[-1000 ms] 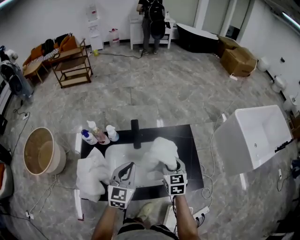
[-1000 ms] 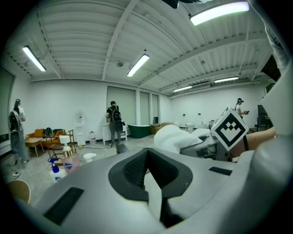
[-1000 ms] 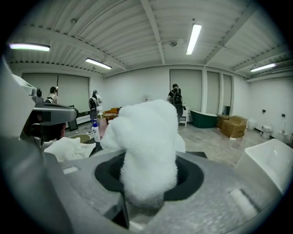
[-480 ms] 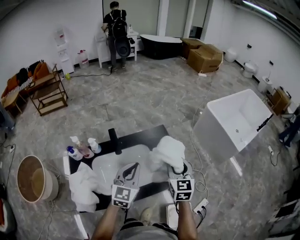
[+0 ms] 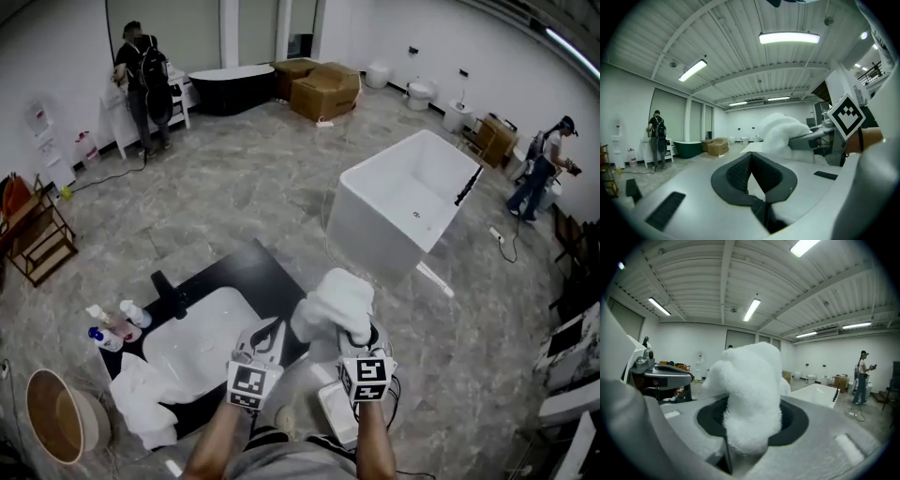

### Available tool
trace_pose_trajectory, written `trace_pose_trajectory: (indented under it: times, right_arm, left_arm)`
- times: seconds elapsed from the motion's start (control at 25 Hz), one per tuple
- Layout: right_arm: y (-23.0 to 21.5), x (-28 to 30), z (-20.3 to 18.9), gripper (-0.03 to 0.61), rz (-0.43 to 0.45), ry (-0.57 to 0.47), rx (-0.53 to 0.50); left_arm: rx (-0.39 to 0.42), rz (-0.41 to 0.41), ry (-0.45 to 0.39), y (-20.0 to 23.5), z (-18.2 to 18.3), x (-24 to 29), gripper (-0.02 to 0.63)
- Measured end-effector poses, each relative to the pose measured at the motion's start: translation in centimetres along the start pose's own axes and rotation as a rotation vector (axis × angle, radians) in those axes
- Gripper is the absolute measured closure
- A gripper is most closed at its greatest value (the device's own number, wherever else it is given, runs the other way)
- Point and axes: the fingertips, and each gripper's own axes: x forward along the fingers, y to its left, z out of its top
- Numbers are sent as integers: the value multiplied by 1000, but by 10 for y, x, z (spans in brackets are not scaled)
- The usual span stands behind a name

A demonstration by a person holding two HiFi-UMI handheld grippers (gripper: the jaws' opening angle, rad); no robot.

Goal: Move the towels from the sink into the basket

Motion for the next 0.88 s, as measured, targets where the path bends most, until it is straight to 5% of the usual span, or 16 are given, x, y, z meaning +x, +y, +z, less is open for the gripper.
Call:
trace_pose_trajectory:
  times: [0.52, 0.88]
  right_arm:
    - [-141, -129, -67, 393, -338, 68, 89]
    - [-196, -211, -130, 393, -439, 144, 170]
  left_arm:
    - [13, -347, 14, -168, -1, 78, 604]
    - [15, -481, 73, -278, -16, 94, 604]
